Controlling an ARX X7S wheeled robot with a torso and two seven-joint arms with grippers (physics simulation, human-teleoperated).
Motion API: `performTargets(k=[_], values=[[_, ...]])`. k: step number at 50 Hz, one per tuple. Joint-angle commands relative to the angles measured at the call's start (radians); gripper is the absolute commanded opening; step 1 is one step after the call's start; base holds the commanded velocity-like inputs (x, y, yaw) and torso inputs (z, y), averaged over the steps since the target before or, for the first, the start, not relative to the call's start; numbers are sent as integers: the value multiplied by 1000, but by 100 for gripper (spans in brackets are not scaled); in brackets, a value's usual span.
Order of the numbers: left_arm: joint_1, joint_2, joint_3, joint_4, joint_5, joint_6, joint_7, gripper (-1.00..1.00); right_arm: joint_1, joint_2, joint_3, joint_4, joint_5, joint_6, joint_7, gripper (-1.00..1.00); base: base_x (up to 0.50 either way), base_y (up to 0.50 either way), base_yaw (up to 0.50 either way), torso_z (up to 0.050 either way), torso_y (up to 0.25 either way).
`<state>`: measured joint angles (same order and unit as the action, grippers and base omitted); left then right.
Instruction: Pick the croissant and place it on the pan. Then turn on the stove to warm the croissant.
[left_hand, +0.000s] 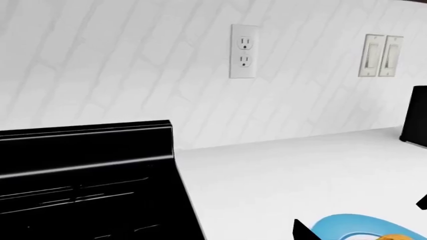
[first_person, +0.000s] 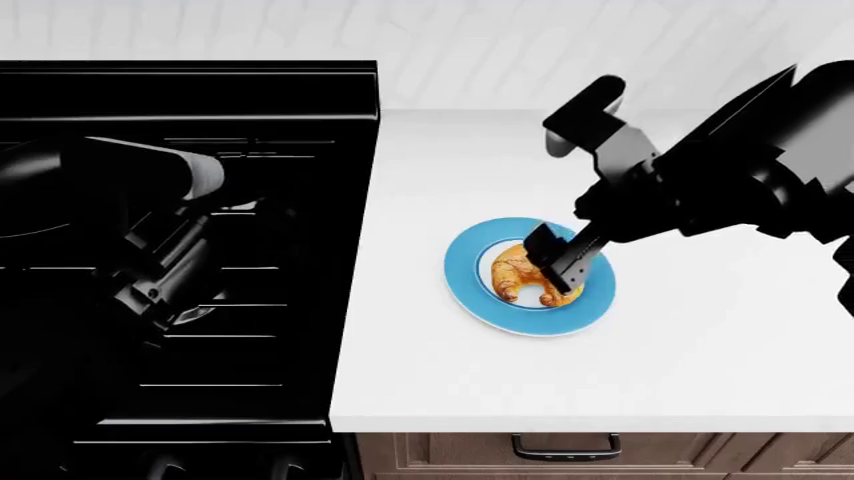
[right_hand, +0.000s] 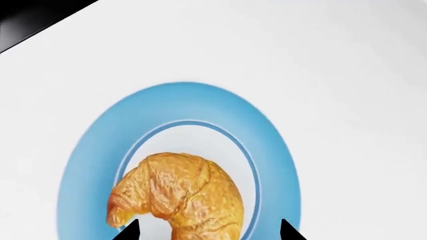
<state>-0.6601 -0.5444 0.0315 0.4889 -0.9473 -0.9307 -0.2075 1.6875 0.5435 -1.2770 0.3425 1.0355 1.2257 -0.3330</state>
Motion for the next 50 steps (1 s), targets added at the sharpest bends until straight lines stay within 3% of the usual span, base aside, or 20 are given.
performTargets(k=[1, 50], values=[[0, -4, 0, 3, -3, -4, -12, 100, -14, -8, -14, 16, -14, -23, -15, 100, 0, 0, 0, 0, 0], [-3, -5, 22, -19, 2, 15, -10, 100, -40, -6, -50, 19, -29, -38, -32, 100, 0, 0, 0, 0, 0]])
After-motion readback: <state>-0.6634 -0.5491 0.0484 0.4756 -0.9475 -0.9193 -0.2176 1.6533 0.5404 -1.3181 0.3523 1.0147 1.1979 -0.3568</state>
